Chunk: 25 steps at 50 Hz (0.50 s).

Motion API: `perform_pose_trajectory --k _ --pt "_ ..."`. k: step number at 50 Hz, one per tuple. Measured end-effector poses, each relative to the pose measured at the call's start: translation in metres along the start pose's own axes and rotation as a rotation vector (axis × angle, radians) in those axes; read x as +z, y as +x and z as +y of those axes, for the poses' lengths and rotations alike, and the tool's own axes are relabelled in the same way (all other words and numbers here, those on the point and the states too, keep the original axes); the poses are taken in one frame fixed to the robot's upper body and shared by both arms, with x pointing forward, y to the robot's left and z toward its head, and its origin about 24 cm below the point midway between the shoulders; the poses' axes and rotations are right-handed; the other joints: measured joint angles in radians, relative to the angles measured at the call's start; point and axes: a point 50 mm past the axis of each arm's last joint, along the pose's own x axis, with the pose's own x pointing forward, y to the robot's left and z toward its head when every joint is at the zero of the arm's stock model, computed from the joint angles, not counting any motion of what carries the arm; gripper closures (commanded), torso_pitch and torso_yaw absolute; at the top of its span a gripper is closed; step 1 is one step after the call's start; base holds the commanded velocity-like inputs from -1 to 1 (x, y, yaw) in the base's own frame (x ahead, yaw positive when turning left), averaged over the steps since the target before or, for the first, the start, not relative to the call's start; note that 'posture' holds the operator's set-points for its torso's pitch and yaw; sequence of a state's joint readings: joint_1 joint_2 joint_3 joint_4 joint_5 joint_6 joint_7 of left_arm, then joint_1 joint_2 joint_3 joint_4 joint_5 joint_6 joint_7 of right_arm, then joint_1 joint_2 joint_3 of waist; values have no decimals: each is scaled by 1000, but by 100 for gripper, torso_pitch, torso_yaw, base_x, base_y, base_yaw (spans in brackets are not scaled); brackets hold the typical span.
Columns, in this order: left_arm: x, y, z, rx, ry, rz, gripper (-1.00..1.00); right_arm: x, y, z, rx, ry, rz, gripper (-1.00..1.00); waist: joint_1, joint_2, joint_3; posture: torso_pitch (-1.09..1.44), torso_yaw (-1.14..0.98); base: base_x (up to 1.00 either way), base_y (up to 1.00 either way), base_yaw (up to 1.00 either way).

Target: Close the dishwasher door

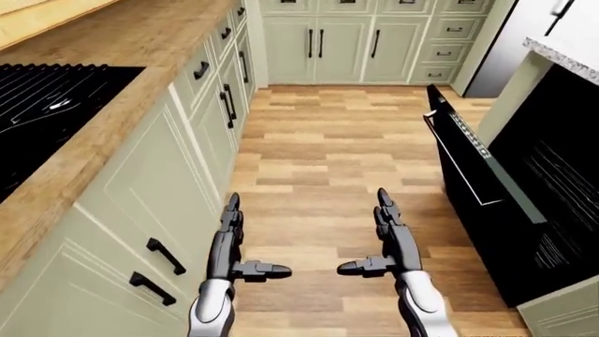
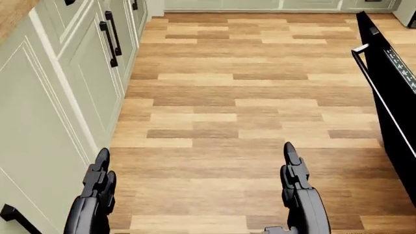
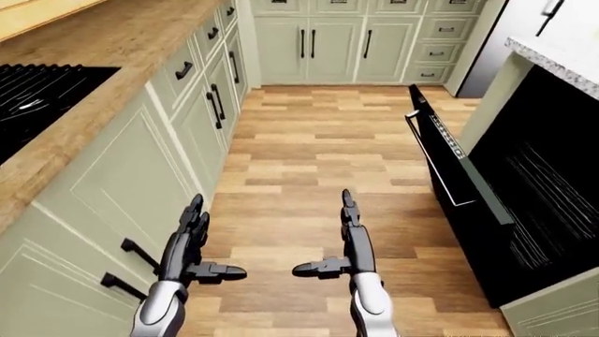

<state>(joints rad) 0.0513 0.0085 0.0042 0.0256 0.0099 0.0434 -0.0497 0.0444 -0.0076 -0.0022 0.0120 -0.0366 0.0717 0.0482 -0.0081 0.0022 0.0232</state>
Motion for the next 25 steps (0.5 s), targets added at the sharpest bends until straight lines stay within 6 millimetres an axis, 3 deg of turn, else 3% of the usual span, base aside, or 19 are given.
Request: perform_pose_trajectory --k 5,7,11,13,17,25 --pt "2 0 3 12 2 -9 -100 -1 0 4 19 6 6 -100 18 38 -6 0 0 0 -29 0" --pt "5 1 2 8 2 -26 -100 1 0 3 16 5 -2 -100 20 33 -8 0 0 0 -31 0" --pt "7 1 2 7 3 -39 -100 4 1 3 19 7 -20 -100 29 -19 2 0 0 0 -31 0" --pt "6 1 2 7 4 -33 -100 5 1 4 23 8 -23 -100 25 -66 -4 0 0 0 -31 0" --pt "-3 2 -9 -33 -8 8 -100 -4 0 -5 -11 -2 14 -100 3 -51 3 0 0 0 -30 0" --pt "6 2 -1 -6 -1 -32 -100 0 0 0 11 1 1 -100 22 29 19 0 0 0 -29 0"
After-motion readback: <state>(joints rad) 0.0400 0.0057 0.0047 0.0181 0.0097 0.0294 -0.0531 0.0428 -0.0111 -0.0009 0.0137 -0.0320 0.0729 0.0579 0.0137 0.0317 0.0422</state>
